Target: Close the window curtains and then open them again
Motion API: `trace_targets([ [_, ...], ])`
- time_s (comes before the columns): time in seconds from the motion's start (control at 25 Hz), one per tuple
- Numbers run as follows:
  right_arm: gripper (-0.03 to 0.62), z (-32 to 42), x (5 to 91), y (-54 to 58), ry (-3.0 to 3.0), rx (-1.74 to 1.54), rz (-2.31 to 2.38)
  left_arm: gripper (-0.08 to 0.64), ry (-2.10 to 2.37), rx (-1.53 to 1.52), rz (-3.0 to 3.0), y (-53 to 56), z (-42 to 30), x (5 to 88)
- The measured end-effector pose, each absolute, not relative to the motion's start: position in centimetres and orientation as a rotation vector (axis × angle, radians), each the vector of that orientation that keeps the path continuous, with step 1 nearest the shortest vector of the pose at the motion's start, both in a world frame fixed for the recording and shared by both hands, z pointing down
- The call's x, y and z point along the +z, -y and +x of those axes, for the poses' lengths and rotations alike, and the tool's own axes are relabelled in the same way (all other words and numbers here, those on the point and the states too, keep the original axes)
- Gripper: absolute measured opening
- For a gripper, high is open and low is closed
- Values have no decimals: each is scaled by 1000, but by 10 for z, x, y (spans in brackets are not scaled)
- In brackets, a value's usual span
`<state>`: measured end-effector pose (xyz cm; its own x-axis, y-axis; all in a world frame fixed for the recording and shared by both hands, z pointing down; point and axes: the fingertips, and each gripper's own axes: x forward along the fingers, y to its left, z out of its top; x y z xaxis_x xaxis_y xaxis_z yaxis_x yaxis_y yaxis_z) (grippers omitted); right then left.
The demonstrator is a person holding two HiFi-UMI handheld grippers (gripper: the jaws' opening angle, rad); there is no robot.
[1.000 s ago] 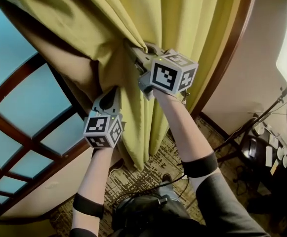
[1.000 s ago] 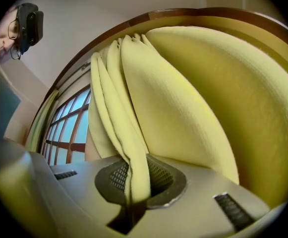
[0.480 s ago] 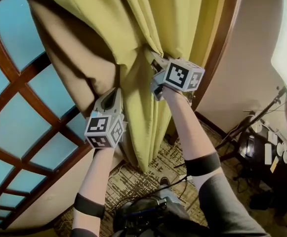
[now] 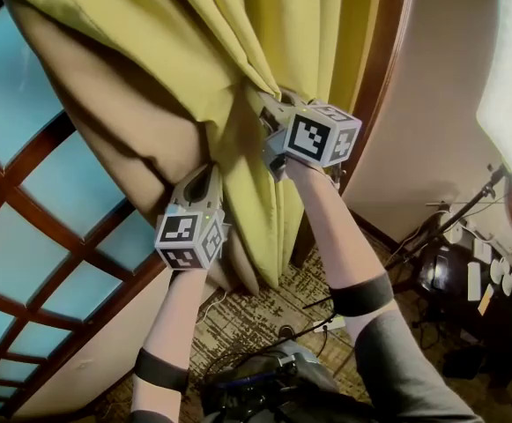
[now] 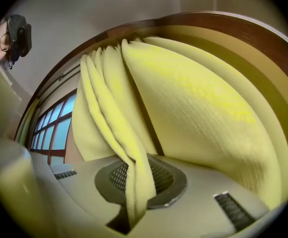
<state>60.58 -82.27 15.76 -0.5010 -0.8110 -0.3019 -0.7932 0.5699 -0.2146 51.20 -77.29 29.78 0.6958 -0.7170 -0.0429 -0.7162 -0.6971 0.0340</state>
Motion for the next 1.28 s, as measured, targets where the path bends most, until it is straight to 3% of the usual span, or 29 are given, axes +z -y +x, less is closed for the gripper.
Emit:
trace_targets([
  [0.76,46,632,143,843,-2490,-45,-1153,3,1358,-143,2811,794,556,296],
  [1.28,46,796,192,865,-2208,-176,-1521,3,1108,-62,2893,797,667,305],
])
